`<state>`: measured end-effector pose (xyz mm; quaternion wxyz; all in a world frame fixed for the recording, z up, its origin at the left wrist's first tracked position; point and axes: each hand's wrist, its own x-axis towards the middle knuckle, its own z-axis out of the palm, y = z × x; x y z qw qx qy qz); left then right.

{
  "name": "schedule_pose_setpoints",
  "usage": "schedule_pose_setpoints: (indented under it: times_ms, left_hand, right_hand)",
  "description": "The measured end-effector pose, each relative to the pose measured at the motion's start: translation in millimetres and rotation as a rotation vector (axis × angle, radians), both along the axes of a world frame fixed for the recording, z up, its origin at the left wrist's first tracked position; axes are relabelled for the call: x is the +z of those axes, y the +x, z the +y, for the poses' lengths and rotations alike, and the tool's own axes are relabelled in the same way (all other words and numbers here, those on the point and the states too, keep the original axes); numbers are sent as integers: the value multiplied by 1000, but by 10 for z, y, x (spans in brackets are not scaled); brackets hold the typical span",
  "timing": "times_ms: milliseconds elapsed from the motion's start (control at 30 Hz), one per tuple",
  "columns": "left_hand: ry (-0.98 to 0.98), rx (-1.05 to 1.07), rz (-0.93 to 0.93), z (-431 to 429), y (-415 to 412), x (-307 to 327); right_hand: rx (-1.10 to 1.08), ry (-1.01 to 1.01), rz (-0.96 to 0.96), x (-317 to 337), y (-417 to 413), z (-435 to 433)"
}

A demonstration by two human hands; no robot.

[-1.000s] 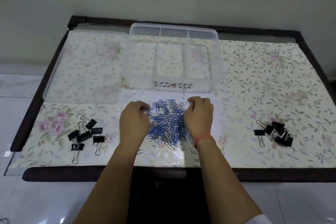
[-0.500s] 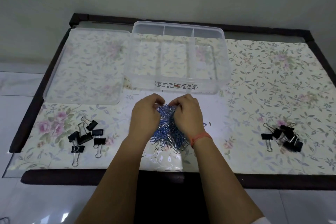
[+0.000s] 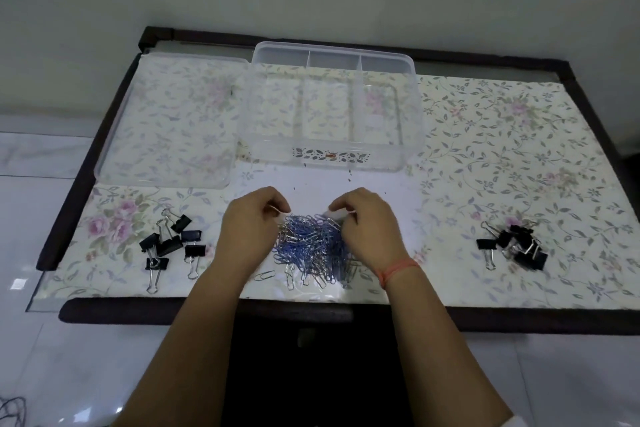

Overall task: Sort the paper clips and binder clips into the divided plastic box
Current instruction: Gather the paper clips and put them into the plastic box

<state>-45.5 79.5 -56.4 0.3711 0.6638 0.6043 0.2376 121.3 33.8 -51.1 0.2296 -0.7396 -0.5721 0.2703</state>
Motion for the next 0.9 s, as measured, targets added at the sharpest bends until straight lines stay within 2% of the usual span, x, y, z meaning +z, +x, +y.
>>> schedule_pose_setpoints:
  times_ms: [67,100,200,233,433,600,767,900]
  left_hand:
    - [25,-6,24,-71,-126,88]
    - [17,-46,97,-107,-205,115]
    - [-139,-227,445,-239,-399,84]
    - [-199,-254,496,-282,-415,56]
    - [-203,-248,502,-263,-300,29]
    - [-209,-156,388,-229,-259,0]
    - [-216,-214,380,-170,-170,9]
    - [-192,-201,303,-147,-13,-25]
  right_hand:
    - [-83,37,-35,62,166,-108]
    - [-98,-9,-69,71,249,-162]
    - [-98,-324,-126,68,361,-336]
    - [-102,-396,-125,60,345,-381]
    - [-143,-324,-39,-20,71,-341]
    - [-174,-272,51,-50,10,-286]
    - [-98,-329,-84,10,110,-295]
    - [-65,-337,-91,-5,50,-274]
